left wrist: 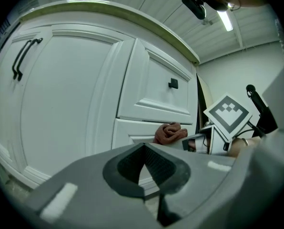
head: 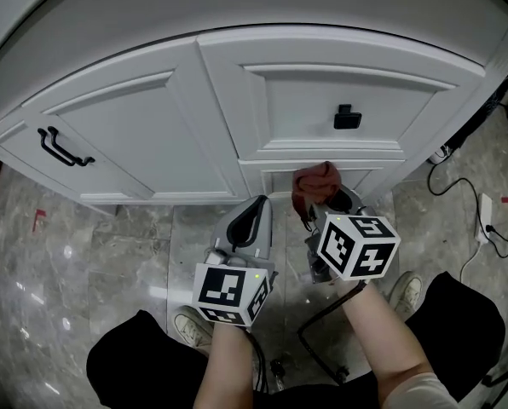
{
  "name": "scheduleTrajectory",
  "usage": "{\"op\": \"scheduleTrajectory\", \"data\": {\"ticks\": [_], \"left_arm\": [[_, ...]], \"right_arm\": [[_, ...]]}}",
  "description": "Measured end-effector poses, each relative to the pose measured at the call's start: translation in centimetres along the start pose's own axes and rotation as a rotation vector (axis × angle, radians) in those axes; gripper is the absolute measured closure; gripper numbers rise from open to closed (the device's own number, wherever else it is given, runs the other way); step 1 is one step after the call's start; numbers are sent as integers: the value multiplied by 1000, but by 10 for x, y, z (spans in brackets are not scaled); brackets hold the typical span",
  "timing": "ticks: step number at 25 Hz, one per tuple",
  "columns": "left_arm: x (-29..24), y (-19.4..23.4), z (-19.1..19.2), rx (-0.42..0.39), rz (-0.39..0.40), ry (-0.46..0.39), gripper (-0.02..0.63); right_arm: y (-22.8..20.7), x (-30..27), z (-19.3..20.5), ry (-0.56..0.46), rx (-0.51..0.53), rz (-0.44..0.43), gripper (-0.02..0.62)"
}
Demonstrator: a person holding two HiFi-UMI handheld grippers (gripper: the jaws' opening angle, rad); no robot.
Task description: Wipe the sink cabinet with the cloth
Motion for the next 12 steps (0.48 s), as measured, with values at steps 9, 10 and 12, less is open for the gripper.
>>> {"op": "scheduleTrajectory", "data": {"ticks": [9, 10, 12], "left_arm": [[-12, -25, 6, -11, 47, 14, 606], [-13, -27, 7, -11, 50, 17, 606], [-14, -31, 9, -11, 56, 23, 606]], "right_arm": [[-17, 25, -12, -33, 48, 57, 511], [-20, 28, -14, -36, 50, 60, 511], [-26, 36, -17, -41, 47, 75, 511]]}}
Point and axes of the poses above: the fingertips, and each gripper's own axes: x backward along the fingers, y to its left, z out of its underside, the point moved 10 cm from there along x, backward along the fingers, and after that the axes turned 7 degrees about -z, right-handed, at the moved point
